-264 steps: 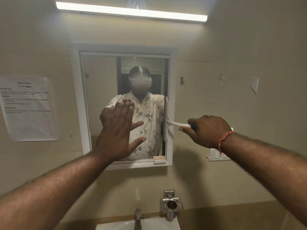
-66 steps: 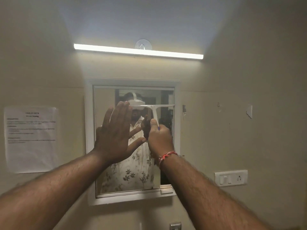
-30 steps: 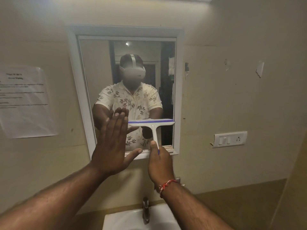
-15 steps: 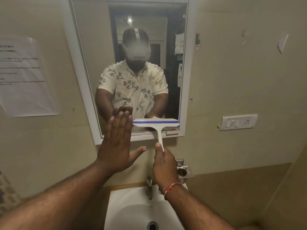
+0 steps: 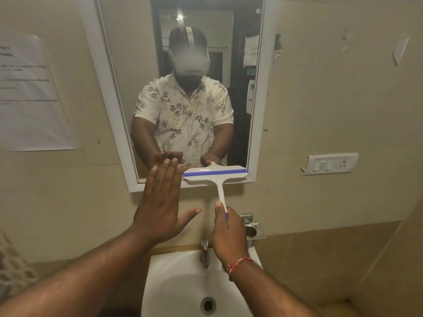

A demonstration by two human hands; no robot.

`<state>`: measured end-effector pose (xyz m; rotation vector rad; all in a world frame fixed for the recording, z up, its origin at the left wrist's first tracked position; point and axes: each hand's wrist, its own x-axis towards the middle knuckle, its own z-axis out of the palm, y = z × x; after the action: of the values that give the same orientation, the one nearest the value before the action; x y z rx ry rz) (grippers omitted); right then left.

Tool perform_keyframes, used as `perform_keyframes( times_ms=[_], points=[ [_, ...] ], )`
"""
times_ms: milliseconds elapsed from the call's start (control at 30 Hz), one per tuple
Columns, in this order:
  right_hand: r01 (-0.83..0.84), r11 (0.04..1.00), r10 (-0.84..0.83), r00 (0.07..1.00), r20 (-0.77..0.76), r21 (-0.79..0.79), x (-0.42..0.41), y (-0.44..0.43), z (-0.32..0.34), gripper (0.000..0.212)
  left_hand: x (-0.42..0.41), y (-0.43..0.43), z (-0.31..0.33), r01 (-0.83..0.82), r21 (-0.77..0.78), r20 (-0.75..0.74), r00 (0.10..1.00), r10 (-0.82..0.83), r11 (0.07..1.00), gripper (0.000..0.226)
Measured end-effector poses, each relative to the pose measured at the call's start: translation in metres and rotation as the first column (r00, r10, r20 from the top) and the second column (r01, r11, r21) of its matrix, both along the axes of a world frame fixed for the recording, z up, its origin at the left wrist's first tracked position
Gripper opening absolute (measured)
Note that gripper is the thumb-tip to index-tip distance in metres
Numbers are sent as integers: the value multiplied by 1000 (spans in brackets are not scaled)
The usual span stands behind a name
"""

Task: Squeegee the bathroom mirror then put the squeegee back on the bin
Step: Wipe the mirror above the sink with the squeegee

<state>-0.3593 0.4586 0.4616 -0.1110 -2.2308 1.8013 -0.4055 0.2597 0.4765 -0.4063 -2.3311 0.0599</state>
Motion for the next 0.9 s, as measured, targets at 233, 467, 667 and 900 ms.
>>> perform_keyframes(
  times_ms=[233,467,667,900],
  points=[
    [9,1000,-8,996,-91,7,5,2,2,48,0,-3,-1,-40,-32,-6,999,40,999,117],
    [-32,999,31,995,-93,-6,24,-12,-25,50,17,-16,-26,-64,-13,33,997,64,998,119],
    [-44,999,43,993,108,7,50,-45,-65,63,39,-45,-49,-98,-1,33,995,98,995,120],
    [-219,974,191,933,304,61,72,-87,-84,60,80,-100,-85,-245,-13,100,964,245,969,115]
  ],
)
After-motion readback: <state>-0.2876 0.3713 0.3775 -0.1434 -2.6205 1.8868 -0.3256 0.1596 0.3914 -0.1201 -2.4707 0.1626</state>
